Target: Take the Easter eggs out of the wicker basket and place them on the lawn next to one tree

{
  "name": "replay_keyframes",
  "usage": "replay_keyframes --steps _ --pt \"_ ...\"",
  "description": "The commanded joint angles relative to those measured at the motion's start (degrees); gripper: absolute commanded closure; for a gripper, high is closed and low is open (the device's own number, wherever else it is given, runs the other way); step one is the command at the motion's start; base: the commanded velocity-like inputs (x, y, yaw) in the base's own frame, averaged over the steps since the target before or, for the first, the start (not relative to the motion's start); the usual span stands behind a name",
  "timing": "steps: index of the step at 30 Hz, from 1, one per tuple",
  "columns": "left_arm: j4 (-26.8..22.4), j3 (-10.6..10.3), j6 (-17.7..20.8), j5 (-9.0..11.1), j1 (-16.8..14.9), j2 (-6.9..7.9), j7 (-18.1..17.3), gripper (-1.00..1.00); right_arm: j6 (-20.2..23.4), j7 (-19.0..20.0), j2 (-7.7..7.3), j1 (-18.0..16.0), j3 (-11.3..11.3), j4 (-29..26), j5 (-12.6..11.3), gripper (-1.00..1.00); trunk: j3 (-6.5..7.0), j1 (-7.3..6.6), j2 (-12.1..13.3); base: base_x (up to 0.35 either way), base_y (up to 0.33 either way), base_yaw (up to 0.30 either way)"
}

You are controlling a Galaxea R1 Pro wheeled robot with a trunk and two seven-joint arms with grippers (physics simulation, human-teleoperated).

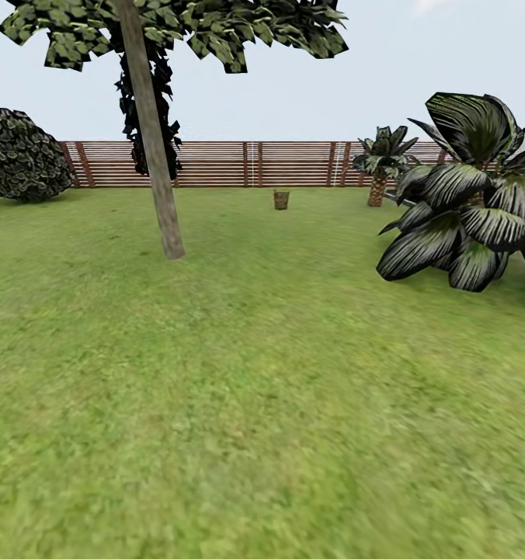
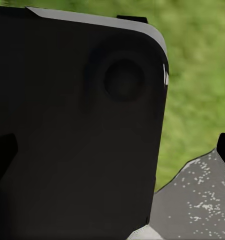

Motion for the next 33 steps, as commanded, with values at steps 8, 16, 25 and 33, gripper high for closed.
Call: replay_keyframes --steps 8,16,25,33 --pt "-0.01 0.00 -0.10 0.08 -0.01 0.00 0.02 -1.00 -0.20 0.03 -0.01 -0.03 0.04 -0.02 0.04 -1.00 -0.05 0.03 -0.02 0.303 0.099 -0.001" --pt "-0.01 0.00 -0.10 0.08 -0.01 0.00 0.02 -1.00 -0.18 0.11 -0.06 -0.03 0.05 0.03 0.03 -1.00 -0.05 0.03 -0.02 0.303 0.099 -0.206" --pt "-0.01 0.00 -0.10 0.08 -0.01 0.00 0.02 -1.00 -0.18 0.08 -0.02 -0.03 0.09 0.03 0.11 -1.00 -0.05 0.03 -0.02 0.303 0.099 -0.158" --pt "-0.01 0.00 -0.10 0.08 -0.01 0.00 0.02 -1.00 -0.18 0.03 -0.02 -0.03 0.11 0.03 0.19 -1.00 -0.05 0.03 -0.02 0.303 0.099 -0.003"
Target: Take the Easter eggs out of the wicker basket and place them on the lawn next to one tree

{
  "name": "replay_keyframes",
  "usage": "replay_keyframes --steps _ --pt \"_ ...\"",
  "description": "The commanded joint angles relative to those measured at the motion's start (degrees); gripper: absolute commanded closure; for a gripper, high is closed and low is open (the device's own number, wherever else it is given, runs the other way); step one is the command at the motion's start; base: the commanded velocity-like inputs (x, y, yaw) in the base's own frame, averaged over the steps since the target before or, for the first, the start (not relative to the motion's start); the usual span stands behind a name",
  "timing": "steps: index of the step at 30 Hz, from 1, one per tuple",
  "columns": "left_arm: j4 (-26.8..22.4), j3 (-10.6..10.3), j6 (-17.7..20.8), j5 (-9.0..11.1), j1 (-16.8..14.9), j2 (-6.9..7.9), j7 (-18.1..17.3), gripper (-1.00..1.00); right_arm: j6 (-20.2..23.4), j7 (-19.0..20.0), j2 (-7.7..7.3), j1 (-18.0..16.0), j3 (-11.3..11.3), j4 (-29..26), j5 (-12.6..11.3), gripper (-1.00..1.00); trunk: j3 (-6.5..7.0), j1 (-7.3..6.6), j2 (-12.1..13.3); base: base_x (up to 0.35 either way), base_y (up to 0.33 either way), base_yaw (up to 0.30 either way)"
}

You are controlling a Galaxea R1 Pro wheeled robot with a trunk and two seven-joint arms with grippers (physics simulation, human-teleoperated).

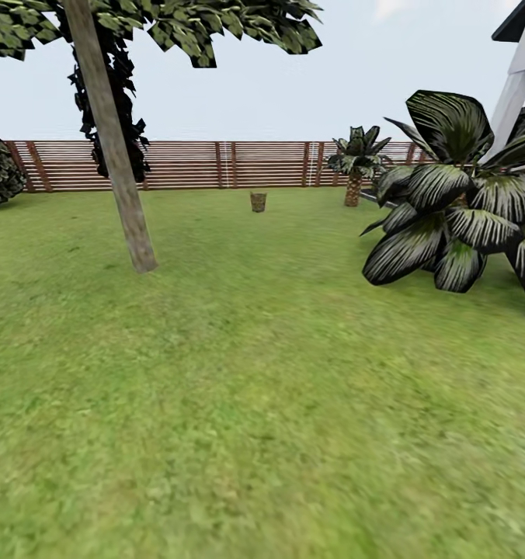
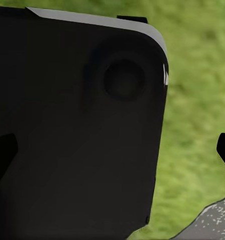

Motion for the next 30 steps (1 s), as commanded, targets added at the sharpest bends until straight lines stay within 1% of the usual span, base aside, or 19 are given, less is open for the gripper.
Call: replay_keyframes --steps 1,14,19,26,30 --pt "-0.01 0.02 -0.10 0.08 -0.01 0.00 0.02 -1.00 -0.18 0.03 -0.01 -0.03 0.12 0.05 0.25 -1.00 -0.05 0.03 -0.02 0.303 0.099 0.000" --pt "-0.01 0.02 -0.10 0.08 -0.01 0.00 0.02 -1.00 -0.26 0.03 -0.13 -0.03 -0.04 -0.21 0.14 -1.00 -0.05 0.03 -0.02 0.303 0.099 0.000" --pt "-0.01 0.02 -0.10 0.08 -0.01 0.00 0.02 -1.00 -0.42 -0.04 -0.24 -0.03 -0.08 -2.18 0.15 -1.00 -0.05 0.03 -0.02 0.303 0.099 0.000" --pt "-0.01 0.02 -0.10 0.08 -0.01 0.00 0.02 -1.00 -0.61 -0.06 0.04 -0.03 -0.06 -2.28 0.05 -1.00 -0.05 0.03 -0.02 0.303 0.099 0.000" --pt "-0.01 0.02 -0.10 0.08 -0.01 0.00 0.02 -1.00 -0.61 -0.06 -0.17 -0.03 -0.11 -2.56 0.08 -1.00 -0.05 0.03 -0.02 0.303 0.099 0.000"
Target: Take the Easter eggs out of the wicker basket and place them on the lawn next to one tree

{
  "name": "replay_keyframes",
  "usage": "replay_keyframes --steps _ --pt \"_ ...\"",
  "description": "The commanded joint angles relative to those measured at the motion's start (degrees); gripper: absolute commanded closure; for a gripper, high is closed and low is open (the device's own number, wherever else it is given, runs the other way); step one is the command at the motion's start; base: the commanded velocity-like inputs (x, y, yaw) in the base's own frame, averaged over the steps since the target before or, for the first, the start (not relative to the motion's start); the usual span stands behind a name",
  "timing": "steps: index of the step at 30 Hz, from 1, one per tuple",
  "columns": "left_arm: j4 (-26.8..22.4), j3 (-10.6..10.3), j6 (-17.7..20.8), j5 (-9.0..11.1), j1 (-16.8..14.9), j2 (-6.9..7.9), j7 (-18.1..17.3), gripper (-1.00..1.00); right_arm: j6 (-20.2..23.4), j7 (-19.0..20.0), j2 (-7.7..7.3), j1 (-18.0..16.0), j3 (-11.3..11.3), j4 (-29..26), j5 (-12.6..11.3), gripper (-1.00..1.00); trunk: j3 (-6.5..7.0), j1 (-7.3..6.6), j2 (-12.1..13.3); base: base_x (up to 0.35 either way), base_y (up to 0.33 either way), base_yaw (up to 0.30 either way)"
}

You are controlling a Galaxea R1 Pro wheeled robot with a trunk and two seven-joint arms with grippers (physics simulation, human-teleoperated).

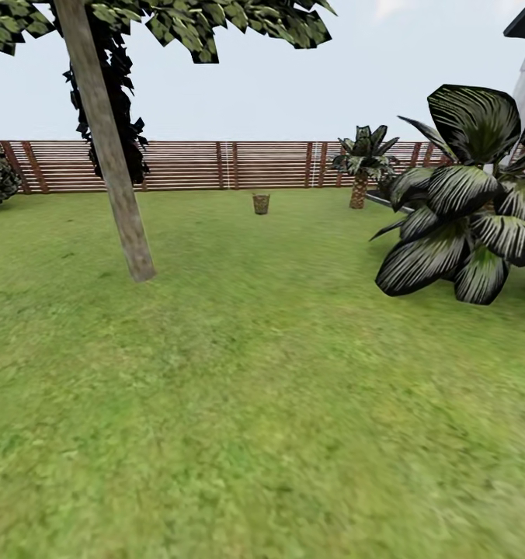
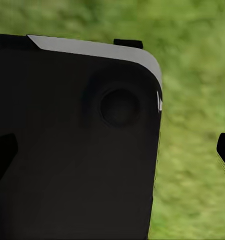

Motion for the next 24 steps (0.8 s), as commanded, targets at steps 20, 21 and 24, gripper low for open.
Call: replay_keyframes --steps 20,21,24 --pt "-0.01 0.02 -0.10 0.08 -0.01 0.00 0.02 -1.00 -0.17 0.03 -0.10 -0.03 0.13 0.54 0.05 -1.00 -0.05 0.03 -0.02 0.303 0.099 0.000" --pt "-0.01 0.02 -0.10 0.08 -0.01 -0.04 0.02 -1.00 -0.17 0.03 -0.04 -0.03 0.14 0.54 0.06 -1.00 -0.05 0.03 -0.02 0.303 0.099 0.000" --pt "-0.01 0.02 -0.10 0.08 -0.01 -0.13 0.02 -1.00 -0.18 0.03 0.14 -0.03 0.15 0.54 0.06 -1.00 -0.05 0.03 -0.02 0.303 0.099 0.000"
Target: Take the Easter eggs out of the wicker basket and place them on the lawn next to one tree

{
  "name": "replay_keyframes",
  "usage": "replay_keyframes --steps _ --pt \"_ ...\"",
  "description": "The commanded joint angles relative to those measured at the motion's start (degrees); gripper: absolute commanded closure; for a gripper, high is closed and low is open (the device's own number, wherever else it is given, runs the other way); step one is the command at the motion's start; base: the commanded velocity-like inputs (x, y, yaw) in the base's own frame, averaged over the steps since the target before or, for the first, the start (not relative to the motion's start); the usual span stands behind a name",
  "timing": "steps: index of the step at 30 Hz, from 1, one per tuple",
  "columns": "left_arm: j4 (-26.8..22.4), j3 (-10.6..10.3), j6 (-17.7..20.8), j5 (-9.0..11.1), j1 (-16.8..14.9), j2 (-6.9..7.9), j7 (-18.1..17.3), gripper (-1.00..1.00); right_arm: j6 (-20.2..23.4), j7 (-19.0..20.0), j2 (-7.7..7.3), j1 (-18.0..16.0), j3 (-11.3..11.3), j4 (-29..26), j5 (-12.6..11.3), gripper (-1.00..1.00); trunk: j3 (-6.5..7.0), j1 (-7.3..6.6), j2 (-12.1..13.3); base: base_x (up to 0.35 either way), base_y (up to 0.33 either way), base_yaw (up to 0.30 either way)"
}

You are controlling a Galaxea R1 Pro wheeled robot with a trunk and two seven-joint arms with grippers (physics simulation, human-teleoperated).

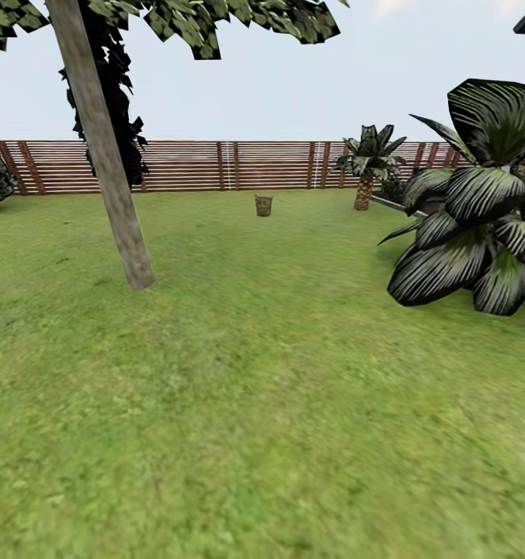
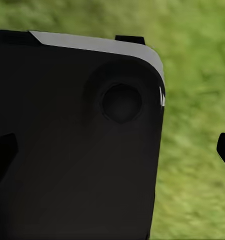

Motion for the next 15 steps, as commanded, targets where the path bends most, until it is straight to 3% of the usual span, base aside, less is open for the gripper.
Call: replay_keyframes --steps 1,15 --pt "-0.01 0.02 -0.10 0.07 -0.01 -0.03 0.02 -1.00 -0.18 0.02 0.00 -0.03 0.10 0.05 0.18 -1.00 -0.05 0.03 -0.02 0.303 0.099 0.000" --pt "-0.01 0.02 -0.10 0.07 -0.01 -0.04 0.02 -1.00 -0.17 0.02 -0.18 -0.03 0.10 0.05 0.18 -1.00 -0.05 0.03 -0.02 0.303 0.099 0.000"
